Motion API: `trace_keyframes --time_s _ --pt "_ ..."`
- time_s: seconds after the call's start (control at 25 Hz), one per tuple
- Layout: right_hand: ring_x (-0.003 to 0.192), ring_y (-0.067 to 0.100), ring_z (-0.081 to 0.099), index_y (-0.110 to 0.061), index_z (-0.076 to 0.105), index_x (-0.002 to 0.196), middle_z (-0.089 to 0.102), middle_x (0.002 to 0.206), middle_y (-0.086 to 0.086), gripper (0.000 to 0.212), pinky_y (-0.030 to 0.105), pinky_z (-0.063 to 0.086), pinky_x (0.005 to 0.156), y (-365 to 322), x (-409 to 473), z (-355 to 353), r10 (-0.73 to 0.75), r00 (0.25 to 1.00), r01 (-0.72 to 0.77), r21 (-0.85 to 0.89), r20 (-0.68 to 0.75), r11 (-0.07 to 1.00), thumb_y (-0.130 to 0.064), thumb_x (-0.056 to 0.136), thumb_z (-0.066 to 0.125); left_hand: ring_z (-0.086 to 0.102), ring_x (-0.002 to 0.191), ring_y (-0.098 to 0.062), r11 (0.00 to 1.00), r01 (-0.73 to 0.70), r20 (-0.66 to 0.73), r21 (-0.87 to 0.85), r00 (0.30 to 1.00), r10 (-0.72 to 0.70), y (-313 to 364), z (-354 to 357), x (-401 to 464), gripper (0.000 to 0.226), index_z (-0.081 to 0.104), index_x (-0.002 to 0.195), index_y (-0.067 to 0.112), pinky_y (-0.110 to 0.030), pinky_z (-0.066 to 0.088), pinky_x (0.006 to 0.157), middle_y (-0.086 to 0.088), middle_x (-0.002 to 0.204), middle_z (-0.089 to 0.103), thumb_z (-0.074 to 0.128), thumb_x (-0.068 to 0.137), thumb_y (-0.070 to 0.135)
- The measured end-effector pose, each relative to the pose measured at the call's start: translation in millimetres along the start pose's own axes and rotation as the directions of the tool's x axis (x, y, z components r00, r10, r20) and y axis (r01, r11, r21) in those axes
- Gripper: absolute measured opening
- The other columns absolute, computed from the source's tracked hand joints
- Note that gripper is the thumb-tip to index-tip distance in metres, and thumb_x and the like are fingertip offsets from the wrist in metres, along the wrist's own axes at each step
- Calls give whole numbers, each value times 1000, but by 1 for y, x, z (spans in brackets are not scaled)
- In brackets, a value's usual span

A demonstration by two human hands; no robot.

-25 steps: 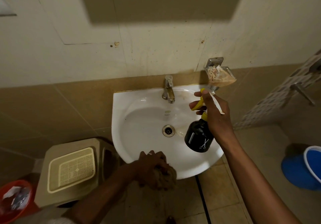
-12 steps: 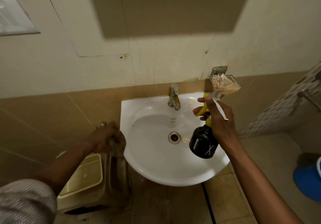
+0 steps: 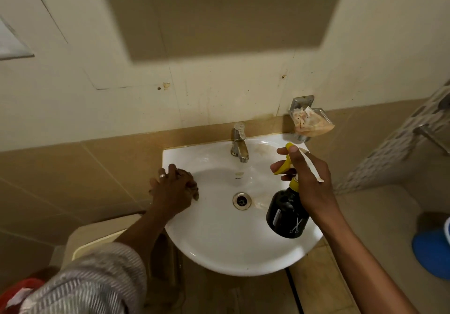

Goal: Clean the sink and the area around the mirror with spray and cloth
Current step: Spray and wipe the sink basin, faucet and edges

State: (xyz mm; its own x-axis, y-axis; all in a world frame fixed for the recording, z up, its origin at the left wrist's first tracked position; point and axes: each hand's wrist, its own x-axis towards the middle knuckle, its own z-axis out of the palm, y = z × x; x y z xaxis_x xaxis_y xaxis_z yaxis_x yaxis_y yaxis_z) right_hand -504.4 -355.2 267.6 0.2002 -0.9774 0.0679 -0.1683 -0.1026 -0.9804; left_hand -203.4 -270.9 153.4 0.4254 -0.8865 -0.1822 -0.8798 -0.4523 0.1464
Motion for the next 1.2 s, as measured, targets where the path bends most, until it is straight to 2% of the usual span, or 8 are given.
trace_keyframes --time_s 0.08,0.2,0.32,0.48,0.64,0.76,0.96,1.2 --pt "92 30 76 -28 78 101 82 86 -1 36 49 61 86 2 -1 -3 11 1000 -11 4 -5 1000 -48 108 49 36 127 -37 971 -30 -36 236 999 40 6 19 -10 57 54 126 27 -48 32 94 -9 141 37 66 71 37" --pt "94 35 75 -24 78 101 82 86 1 36 51 60 87 4 -5 -2 22 1000 -22 14 4 1000 -44 108 49 39 129 -34 948 -46 -31 315 998 59 29 35 -21 55 48 133 19 -48 37 97 -8 143 39 56 81 37" --pt "92 28 76 -27 77 102 82 86 0 35 44 61 83 7 -9 -6 19 1000 -19 3 23 1000 -47 107 49 31 139 -36 976 -50 80 211 996 34 52 60 -26 57 39 142 18 -51 29 110 -9 150 33 52 89 34" --pt "86 16 77 -26 77 103 82 85 -1 36 32 60 78 13 -17 -22 -1 1000 1 -15 16 1000 -48 105 49 30 137 -37 997 4 234 75 972 -21 76 69 -14 68 32 146 19 -53 29 110 -12 147 29 52 89 51" --pt "85 17 77 -22 78 104 82 85 1 37 31 60 77 15 -22 -35 -1 1000 1 -17 3 1000 -45 107 49 29 137 -39 991 -25 497 -135 863 90 99 80 -36 72 43 140 40 -59 24 112 -8 142 36 52 76 71" --pt "85 16 77 -25 77 104 82 84 0 37 32 59 76 9 -24 -33 -3 1000 3 -1 -6 1000 -46 105 48 37 134 -35 961 -91 591 -261 772 234 117 74 -63 74 51 133 48 -56 25 107 -4 139 47 41 66 78" --pt "87 19 77 -28 76 102 82 83 -2 34 39 61 80 -8 -19 -28 -44 999 44 26 -2 999 -43 107 46 47 124 -21 874 -94 594 -477 698 400 116 45 -100 71 60 127 38 -34 34 99 6 130 53 52 64 68" --pt "85 17 77 -26 76 101 82 84 -2 37 35 59 77 -22 -10 -37 -59 998 60 36 -23 998 -48 102 46 43 110 -20 866 -448 457 -221 737 498 70 15 -132 46 66 107 33 -37 33 97 5 120 48 74 65 51"
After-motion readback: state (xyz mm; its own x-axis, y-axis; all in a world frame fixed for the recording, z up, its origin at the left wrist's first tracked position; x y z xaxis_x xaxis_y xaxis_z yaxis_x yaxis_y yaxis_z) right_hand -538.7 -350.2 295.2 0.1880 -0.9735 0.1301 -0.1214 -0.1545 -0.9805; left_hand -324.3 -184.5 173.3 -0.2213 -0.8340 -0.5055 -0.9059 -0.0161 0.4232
